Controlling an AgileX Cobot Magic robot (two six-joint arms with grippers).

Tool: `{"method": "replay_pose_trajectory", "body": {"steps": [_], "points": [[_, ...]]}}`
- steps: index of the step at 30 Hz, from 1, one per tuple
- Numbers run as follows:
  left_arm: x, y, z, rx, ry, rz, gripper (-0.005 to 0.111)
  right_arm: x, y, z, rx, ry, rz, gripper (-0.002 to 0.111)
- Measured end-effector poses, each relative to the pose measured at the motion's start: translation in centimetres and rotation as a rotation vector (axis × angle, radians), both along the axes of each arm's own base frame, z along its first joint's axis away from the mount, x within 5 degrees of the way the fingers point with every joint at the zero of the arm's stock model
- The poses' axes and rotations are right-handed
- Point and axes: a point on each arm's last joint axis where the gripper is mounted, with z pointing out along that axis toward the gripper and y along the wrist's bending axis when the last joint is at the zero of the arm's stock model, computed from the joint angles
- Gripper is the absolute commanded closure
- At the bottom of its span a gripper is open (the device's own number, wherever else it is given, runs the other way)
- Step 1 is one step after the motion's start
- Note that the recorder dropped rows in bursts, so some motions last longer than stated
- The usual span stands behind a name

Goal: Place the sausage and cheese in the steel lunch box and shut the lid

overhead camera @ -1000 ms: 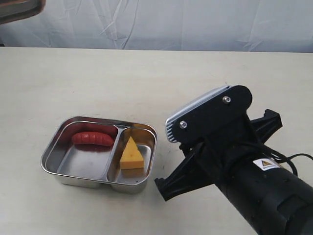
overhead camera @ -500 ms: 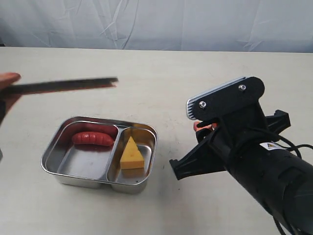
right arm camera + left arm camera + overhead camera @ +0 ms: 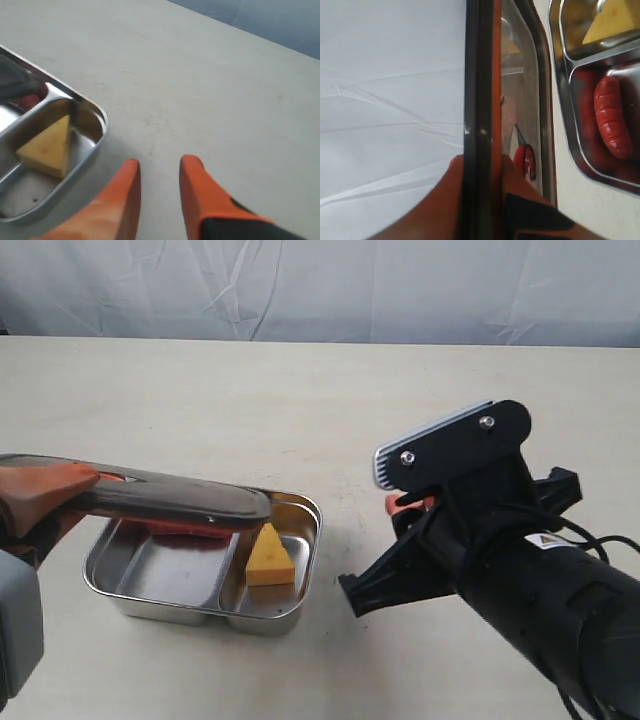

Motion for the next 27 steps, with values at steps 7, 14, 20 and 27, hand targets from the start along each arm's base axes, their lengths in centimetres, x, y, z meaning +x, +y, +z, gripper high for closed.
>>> {"method": "replay_pose_trajectory", "body": {"steps": [7, 14, 20, 27], "points": [[0.3, -0.6, -0.6, 0.044, 0.019, -0.031, 0.107, -1.2, 1.4, -0.4, 0.046, 0.085, 0.18, 0.08], [0.2, -0.9, -0.7, 0.01, 0.055, -0.046, 0.107, -1.4, 1.7, -0.3, -0.004, 0.062, 0.266, 0.08], [0.1, -1.3, -0.2, -0.017, 0.052, -0.07, 0.107, -1.5, 3.2, 1.7, -0.016, -0.014, 0.377, 0.08], [0.0, -1.5, -0.1, -0.025, 0.049, -0.101, 0.107, -1.7, 4.0, 2.9, -0.203, -0.208, 0.583, 0.08]]}}
